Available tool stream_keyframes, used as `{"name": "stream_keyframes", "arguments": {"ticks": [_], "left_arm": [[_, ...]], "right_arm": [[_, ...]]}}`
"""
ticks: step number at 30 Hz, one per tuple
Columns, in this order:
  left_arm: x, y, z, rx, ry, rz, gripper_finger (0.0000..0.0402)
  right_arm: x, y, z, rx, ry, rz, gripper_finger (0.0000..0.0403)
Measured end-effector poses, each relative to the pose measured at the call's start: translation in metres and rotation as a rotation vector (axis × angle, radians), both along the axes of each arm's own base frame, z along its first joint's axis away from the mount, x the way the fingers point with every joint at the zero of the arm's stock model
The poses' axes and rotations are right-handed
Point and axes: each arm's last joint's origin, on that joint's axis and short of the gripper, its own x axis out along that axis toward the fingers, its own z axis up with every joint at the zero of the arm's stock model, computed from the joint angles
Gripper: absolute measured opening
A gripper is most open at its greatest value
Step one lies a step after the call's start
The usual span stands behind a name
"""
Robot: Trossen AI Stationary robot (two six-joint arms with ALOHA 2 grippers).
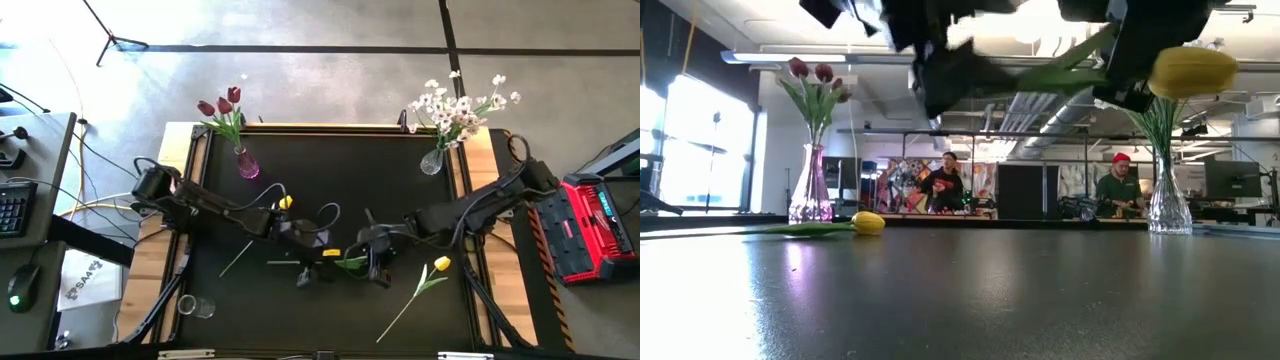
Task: Sort flowers into vase by color
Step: Put the middle yellow tulip flower into the bottom left transparent vase
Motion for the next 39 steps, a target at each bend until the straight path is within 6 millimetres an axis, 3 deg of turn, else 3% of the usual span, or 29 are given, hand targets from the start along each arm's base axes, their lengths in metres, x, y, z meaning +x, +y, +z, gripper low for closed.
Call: {"name": "stream_keyframes", "arguments": {"ticks": [15, 26, 39], "left_arm": [[0.007, 0.008, 0.010, 0.029, 0.037, 0.049, 0.0215], [0.008, 0.009, 0.009, 0.054, 0.025, 0.029, 0.0214], [0.007, 0.014, 0.004, 0.019, 0.080, -0.011, 0.0154]], "right_arm": [[-0.007, 0.000, -0.004, 0.014, 0.086, 0.106, 0.0000], [-0.004, 0.000, -0.001, 0.018, 0.044, 0.124, 0.0000], [0.010, -0.013, 0.026, -0.009, -0.042, 0.088, 0.0000]]}}
